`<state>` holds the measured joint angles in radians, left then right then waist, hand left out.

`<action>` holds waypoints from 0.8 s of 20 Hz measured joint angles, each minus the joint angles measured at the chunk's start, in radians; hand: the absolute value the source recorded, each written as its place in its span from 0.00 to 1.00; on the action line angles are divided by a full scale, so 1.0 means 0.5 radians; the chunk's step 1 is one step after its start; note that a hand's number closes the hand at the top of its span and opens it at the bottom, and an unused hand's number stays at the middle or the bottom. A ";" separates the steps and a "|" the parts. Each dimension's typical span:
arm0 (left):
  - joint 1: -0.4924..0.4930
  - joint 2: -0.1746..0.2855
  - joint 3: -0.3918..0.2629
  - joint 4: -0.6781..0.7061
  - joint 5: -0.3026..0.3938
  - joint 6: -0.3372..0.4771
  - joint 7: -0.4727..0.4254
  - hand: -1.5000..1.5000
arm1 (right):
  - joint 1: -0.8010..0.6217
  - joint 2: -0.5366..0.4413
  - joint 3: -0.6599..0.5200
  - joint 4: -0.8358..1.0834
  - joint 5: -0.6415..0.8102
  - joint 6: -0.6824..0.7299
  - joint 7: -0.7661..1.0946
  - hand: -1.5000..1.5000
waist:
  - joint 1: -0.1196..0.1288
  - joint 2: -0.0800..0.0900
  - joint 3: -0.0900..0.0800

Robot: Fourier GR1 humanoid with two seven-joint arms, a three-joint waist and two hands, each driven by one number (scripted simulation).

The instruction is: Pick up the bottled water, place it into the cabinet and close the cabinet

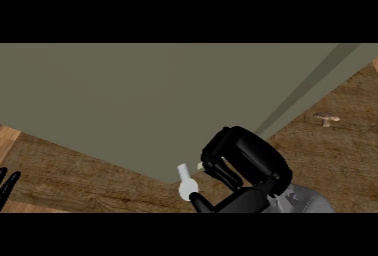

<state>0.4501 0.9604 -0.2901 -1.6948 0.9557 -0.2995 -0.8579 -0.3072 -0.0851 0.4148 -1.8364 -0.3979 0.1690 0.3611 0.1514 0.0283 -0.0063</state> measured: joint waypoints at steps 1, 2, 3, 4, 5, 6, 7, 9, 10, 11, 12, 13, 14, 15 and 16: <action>0.013 -0.004 0.004 0.003 -0.001 -0.003 -0.003 0.00 | -0.089 0.037 -0.051 0.093 0.031 -0.057 0.004 1.00 | -0.010 -0.005 0.001; 0.018 -0.002 0.017 0.016 0.013 -0.013 0.000 0.00 | -0.179 0.066 -0.100 0.192 0.062 -0.108 -0.002 1.00 | -0.023 -0.007 0.002; 0.020 -0.008 0.016 0.020 0.018 -0.020 0.006 0.00 | -0.276 0.089 -0.147 0.296 0.080 -0.149 -0.010 1.00 | -0.036 -0.008 0.003; 0.039 0.003 0.027 0.012 0.029 -0.035 0.010 0.00 | -0.363 0.107 -0.197 0.403 0.102 -0.183 -0.021 1.00 | -0.043 -0.011 0.004; 0.040 0.004 0.037 0.027 0.043 -0.050 0.018 0.00 | -0.447 0.121 -0.243 0.516 0.126 -0.207 -0.051 1.00 | -0.051 -0.010 0.005; 0.045 0.002 0.045 0.031 0.048 -0.054 0.021 0.00 | -0.539 0.131 -0.285 0.630 0.137 -0.235 -0.072 1.00 | -0.061 -0.011 0.006; 0.059 0.002 0.055 0.026 0.053 -0.062 0.021 0.00 | -0.613 0.137 -0.317 0.742 0.156 -0.248 -0.113 1.00 | -0.069 -0.016 0.008; 0.073 0.010 0.077 0.028 0.059 -0.085 0.027 0.00 | -0.717 0.145 -0.359 0.908 0.167 -0.226 -0.153 1.00 | -0.088 -0.031 0.015; 0.079 0.011 0.086 0.031 0.062 -0.092 0.034 0.00 | -0.762 0.159 -0.355 0.976 0.171 -0.201 -0.170 1.00 | -0.099 -0.041 0.015; 0.085 0.005 0.090 0.029 0.053 -0.092 0.034 0.00 | -0.821 0.175 -0.330 1.049 0.162 -0.169 -0.176 1.00 | -0.097 -0.048 0.010; 0.089 -0.003 0.092 0.033 0.037 -0.098 0.030 0.00 | -0.873 0.173 -0.299 1.114 0.152 -0.141 -0.197 1.00 | -0.089 -0.052 0.004; 0.101 0.002 0.097 0.029 0.035 -0.110 0.033 0.00 | -0.899 0.172 -0.293 1.162 0.146 -0.113 -0.232 1.00 | -0.084 -0.058 0.001; 0.098 0.001 0.103 0.016 0.040 -0.110 0.043 0.00 | -0.932 0.172 -0.278 1.209 0.150 -0.100 -0.258 1.00 | -0.087 -0.061 -0.001; 0.103 -0.006 0.107 0.009 0.032 -0.105 0.042 0.00 | -0.959 0.172 -0.271 1.251 0.147 -0.086 -0.282 1.00 | -0.090 -0.065 -0.002; 0.101 -0.017 0.107 0.005 0.025 -0.101 0.042 0.00 | -0.985 0.172 -0.268 1.291 0.141 -0.069 -0.302 1.00 | -0.093 -0.067 -0.002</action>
<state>0.5007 0.9520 -0.2364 -1.6923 0.9682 -0.3500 -0.8370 -0.7997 0.0007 0.2810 -1.1910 -0.3271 0.1344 0.2100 0.1048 -0.0052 -0.0073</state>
